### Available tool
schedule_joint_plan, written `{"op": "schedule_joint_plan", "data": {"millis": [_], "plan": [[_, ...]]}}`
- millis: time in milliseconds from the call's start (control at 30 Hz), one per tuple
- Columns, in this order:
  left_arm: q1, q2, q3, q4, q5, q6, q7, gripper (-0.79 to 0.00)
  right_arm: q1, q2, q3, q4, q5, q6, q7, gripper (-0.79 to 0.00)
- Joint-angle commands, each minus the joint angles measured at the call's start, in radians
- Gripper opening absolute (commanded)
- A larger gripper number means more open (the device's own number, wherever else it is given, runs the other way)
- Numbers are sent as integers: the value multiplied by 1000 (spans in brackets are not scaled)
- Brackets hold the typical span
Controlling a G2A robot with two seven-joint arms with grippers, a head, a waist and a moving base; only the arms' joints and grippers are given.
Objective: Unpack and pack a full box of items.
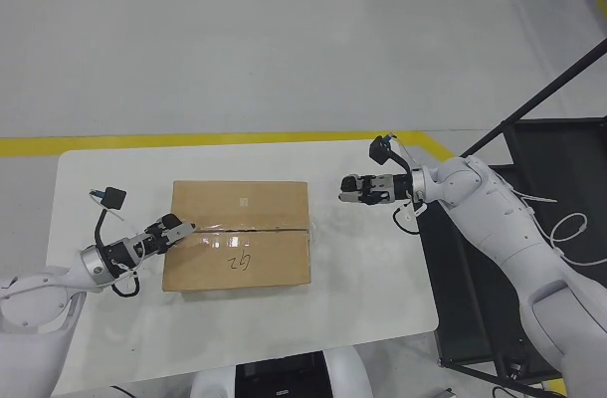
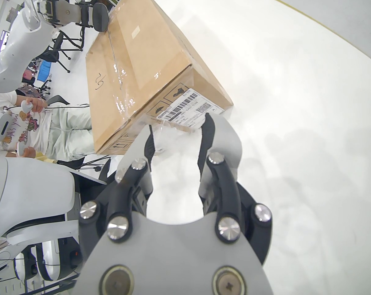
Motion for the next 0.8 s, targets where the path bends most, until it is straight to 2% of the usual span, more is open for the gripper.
{"op": "schedule_joint_plan", "data": {"millis": [0, 267, 300, 333, 367, 533, 767], "plan": [[0, 0, 0, 0, 0, 0, 0, 0, -9, 2, 5, -17, -35, 28, -19, -785], [0, 0, 0, 0, 0, 0, 0, 0, -36, 11, 30, -30, -199, 95, -94, -785], [0, 0, 0, 0, 0, 0, 0, 0, -38, 11, 30, -32, -229, 99, -100, -662], [0, 0, 0, 0, 0, 0, 0, 0, -37, 12, 29, -36, -274, 109, -103, -92], [0, 0, 0, 0, 0, 0, 0, 0, -39, 12, 30, -40, -308, 124, -119, 0], [2, -2, 6, -12, 17, 9, 28, 0, -49, 10, 32, -33, -425, 154, -187, 0], [-7, -2, 13, -45, 61, 53, 73, 0, -42, -6, 7, -51, -706, 292, -334, 0]]}}
